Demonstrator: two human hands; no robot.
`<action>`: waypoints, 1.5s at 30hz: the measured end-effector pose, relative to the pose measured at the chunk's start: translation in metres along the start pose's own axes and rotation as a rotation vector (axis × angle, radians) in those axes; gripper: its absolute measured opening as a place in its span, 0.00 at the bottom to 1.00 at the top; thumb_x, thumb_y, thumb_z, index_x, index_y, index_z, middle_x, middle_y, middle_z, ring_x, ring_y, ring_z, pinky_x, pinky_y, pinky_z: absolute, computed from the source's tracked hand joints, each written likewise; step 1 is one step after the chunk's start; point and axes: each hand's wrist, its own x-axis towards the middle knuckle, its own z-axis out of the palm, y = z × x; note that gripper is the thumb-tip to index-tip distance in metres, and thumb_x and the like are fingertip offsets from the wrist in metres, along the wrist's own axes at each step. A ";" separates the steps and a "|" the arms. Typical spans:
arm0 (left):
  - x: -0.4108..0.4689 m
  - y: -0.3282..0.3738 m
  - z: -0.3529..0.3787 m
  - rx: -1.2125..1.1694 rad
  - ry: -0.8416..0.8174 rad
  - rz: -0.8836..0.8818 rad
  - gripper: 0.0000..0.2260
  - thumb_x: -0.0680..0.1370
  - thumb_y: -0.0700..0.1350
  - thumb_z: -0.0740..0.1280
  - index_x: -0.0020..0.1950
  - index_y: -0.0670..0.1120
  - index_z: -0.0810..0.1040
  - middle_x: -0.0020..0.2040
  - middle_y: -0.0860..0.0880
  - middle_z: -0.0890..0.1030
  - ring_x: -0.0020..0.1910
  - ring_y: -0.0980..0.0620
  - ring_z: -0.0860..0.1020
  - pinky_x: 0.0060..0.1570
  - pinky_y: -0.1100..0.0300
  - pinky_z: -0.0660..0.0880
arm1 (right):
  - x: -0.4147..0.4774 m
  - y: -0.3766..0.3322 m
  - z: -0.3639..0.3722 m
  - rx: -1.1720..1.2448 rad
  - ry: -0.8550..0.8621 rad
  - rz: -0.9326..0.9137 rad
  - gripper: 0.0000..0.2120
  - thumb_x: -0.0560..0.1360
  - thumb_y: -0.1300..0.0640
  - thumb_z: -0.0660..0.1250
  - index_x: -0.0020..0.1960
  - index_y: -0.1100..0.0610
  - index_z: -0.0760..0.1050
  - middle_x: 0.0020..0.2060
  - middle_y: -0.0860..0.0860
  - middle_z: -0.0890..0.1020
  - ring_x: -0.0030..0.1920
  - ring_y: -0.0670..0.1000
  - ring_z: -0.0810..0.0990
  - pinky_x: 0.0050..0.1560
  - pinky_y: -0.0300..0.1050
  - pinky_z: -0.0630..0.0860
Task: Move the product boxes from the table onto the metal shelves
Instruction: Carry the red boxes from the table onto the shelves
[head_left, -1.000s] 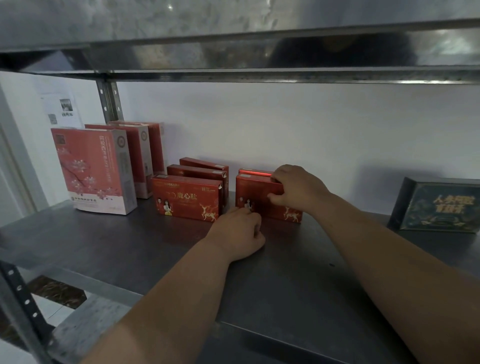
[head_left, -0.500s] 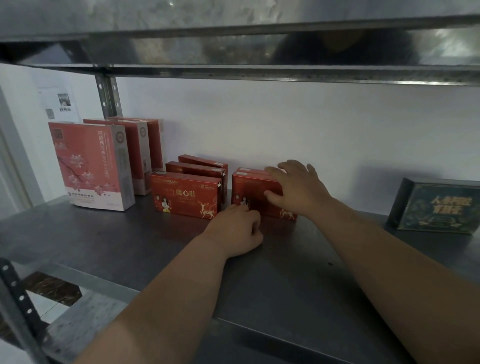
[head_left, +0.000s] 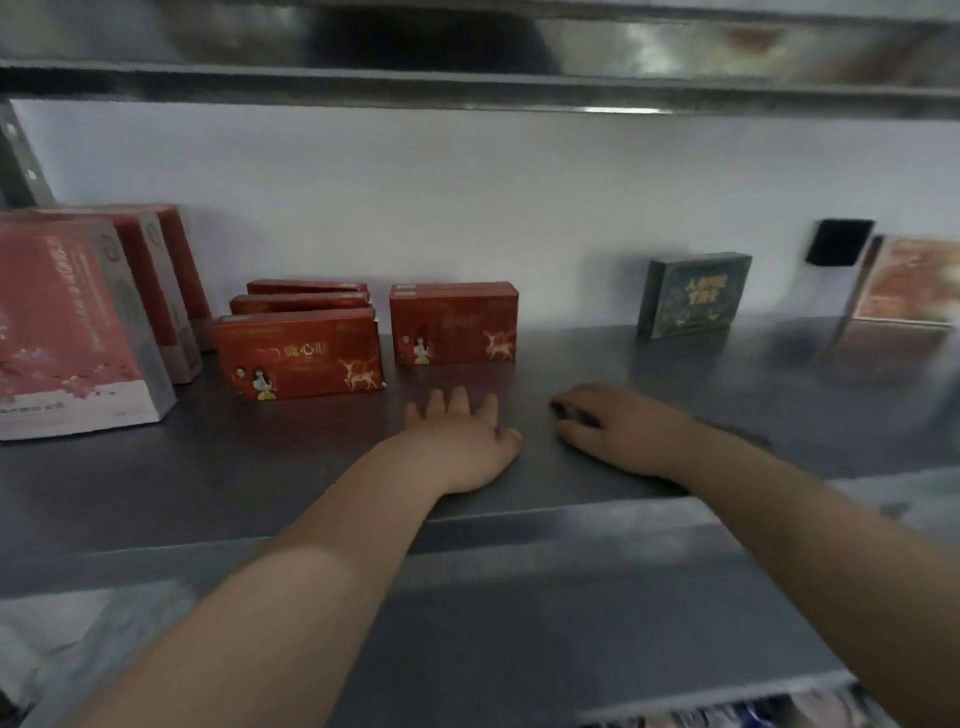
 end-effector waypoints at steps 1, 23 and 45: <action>-0.007 0.003 0.003 0.015 -0.005 0.028 0.32 0.81 0.65 0.45 0.82 0.54 0.43 0.82 0.43 0.41 0.80 0.39 0.41 0.76 0.38 0.41 | -0.019 -0.004 0.002 0.006 0.026 0.024 0.26 0.81 0.38 0.58 0.76 0.46 0.67 0.73 0.47 0.71 0.71 0.52 0.71 0.72 0.48 0.66; -0.279 0.231 0.281 0.149 -0.128 1.119 0.25 0.76 0.57 0.54 0.67 0.47 0.76 0.60 0.48 0.80 0.59 0.45 0.77 0.59 0.50 0.73 | -0.570 -0.074 0.201 0.141 -0.029 0.865 0.15 0.81 0.46 0.58 0.64 0.47 0.74 0.58 0.46 0.79 0.59 0.51 0.78 0.48 0.45 0.75; -0.521 0.467 0.461 0.514 -0.651 2.092 0.22 0.82 0.56 0.56 0.76 0.53 0.67 0.73 0.54 0.70 0.69 0.52 0.70 0.65 0.54 0.70 | -0.872 -0.215 0.295 0.540 0.116 1.984 0.18 0.81 0.47 0.58 0.69 0.48 0.72 0.61 0.47 0.78 0.59 0.51 0.77 0.50 0.49 0.77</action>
